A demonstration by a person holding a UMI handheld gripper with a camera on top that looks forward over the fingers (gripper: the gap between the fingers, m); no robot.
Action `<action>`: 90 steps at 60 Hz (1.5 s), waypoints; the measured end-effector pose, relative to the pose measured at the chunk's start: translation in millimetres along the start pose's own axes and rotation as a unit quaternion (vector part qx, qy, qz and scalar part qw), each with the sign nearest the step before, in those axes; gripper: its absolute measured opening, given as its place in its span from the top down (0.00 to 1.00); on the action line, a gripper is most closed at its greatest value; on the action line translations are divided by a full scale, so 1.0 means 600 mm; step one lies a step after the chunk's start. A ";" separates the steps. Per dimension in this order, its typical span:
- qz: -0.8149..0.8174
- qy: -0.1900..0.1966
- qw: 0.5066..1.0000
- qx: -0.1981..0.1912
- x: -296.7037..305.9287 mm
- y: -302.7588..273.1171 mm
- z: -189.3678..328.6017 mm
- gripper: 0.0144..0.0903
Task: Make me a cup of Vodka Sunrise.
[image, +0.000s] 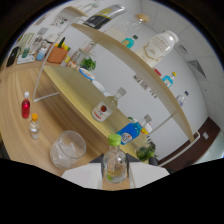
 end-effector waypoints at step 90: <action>0.311 -0.060 0.943 0.105 0.019 -0.004 0.016 0.73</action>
